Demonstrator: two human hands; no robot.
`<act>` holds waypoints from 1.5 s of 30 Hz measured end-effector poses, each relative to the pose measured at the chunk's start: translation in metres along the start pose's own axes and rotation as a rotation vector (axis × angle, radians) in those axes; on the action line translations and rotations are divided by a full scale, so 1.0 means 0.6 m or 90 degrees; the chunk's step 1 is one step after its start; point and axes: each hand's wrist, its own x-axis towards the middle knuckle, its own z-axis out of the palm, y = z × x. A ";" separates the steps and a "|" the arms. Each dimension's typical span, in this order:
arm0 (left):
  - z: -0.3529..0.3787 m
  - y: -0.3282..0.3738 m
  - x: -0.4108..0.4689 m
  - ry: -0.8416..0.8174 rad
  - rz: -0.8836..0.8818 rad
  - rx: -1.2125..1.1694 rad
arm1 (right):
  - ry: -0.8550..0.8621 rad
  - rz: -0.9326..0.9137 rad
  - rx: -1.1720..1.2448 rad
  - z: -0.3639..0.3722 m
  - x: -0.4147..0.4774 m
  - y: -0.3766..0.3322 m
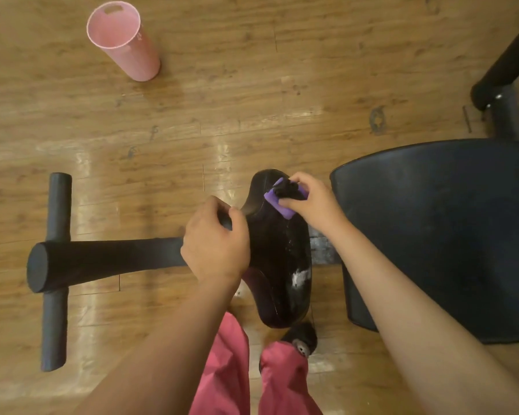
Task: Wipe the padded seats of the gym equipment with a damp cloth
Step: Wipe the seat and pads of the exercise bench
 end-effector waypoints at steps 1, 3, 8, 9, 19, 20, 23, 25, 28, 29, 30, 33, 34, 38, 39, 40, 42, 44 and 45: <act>0.000 0.000 0.000 0.000 0.004 0.000 | 0.037 0.020 0.000 0.002 0.014 0.007; 0.002 -0.001 0.000 0.001 0.015 -0.002 | 0.097 0.065 -0.003 0.005 0.043 0.021; 0.003 -0.006 0.001 -0.001 0.051 0.000 | 0.131 0.110 -0.002 0.006 0.057 0.039; 0.003 -0.007 0.001 -0.001 0.051 0.004 | 0.127 0.105 0.006 0.007 0.045 0.036; 0.006 -0.012 0.001 -0.001 0.072 0.022 | 0.114 0.070 0.095 0.023 -0.022 0.050; 0.006 -0.011 0.001 0.000 0.078 0.021 | 0.146 0.100 0.075 0.023 -0.014 0.063; 0.006 -0.010 -0.002 0.003 0.094 0.009 | 0.192 0.179 0.068 0.024 -0.007 0.095; 0.006 -0.012 -0.003 0.006 0.095 0.005 | 0.191 0.178 0.076 0.025 -0.014 0.095; 0.008 -0.014 -0.002 0.011 0.094 0.006 | 0.155 0.117 0.101 0.025 -0.037 0.060; 0.008 -0.014 -0.002 0.011 0.096 0.007 | 0.137 0.089 0.121 0.026 -0.046 0.049; 0.008 -0.015 -0.002 0.011 0.098 0.009 | 0.121 0.063 0.143 0.026 -0.056 0.041; 0.009 -0.015 -0.001 0.012 0.111 0.014 | 0.118 0.043 0.168 0.034 -0.072 0.052; 0.008 -0.015 -0.001 0.013 0.116 0.015 | 0.131 0.060 0.156 0.037 -0.073 0.065; 0.009 -0.017 -0.001 0.012 0.135 0.025 | 0.187 0.172 0.117 0.043 -0.072 0.127; 0.009 -0.018 0.001 0.011 0.136 0.029 | 0.191 0.183 0.115 0.043 -0.072 0.133; 0.010 -0.020 0.002 0.011 0.136 0.034 | 0.190 0.180 0.114 0.042 -0.072 0.133; 0.011 -0.022 0.004 0.009 0.136 0.042 | 0.177 0.146 0.124 0.042 -0.075 0.113; 0.011 -0.022 0.004 0.007 0.137 0.044 | 0.159 0.091 0.159 0.044 -0.086 0.083; 0.011 -0.021 0.003 0.007 0.139 0.043 | 0.151 0.067 0.176 0.045 -0.093 0.070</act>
